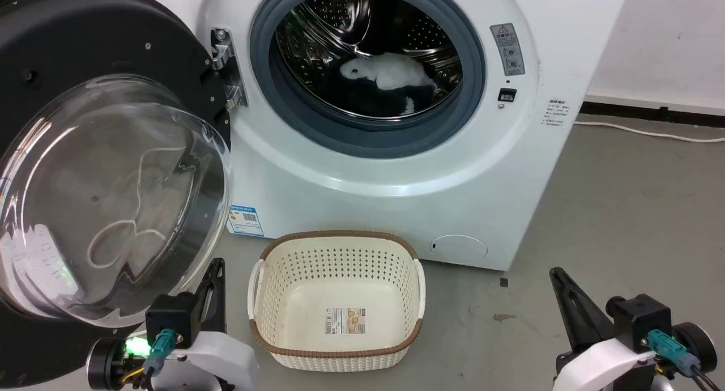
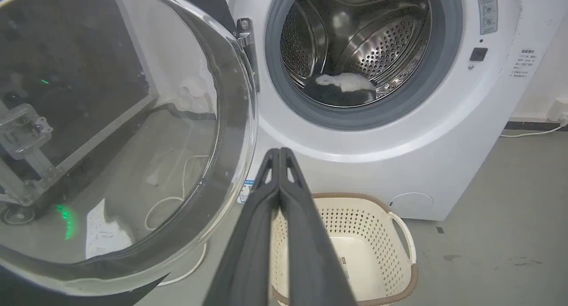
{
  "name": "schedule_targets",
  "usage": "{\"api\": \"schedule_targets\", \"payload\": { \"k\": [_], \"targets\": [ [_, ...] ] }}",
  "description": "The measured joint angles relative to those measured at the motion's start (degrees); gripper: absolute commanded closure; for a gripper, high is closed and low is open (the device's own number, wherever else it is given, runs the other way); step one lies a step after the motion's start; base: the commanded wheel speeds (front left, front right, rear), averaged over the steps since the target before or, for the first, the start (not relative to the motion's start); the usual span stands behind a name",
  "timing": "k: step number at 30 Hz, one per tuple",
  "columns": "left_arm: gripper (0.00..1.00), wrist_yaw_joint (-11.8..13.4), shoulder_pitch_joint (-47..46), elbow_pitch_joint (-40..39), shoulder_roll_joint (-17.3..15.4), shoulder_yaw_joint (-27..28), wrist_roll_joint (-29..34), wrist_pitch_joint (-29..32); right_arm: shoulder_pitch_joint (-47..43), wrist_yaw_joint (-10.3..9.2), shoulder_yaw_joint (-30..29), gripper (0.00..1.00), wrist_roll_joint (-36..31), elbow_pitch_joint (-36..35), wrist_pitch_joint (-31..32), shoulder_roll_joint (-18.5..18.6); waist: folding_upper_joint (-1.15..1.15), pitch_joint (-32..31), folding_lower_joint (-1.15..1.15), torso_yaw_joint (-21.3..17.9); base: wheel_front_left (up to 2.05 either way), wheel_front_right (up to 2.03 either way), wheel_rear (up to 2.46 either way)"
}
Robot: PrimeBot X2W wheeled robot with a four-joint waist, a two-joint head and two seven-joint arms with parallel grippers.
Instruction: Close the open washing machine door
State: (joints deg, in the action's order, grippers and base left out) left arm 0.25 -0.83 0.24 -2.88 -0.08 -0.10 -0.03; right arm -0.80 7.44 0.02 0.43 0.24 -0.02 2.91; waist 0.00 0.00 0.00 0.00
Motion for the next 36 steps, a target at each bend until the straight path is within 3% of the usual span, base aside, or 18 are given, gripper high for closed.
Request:
{"api": "schedule_targets", "payload": {
  "k": [36],
  "targets": [
    [1.00,0.00,0.00,0.00,0.00,0.01,0.00,0.00,0.00,0.00,0.01,1.00,0.00,0.00,0.00,0.00,0.00,0.00,0.00,0.00,0.00,0.00,0.00]
  ]
}}
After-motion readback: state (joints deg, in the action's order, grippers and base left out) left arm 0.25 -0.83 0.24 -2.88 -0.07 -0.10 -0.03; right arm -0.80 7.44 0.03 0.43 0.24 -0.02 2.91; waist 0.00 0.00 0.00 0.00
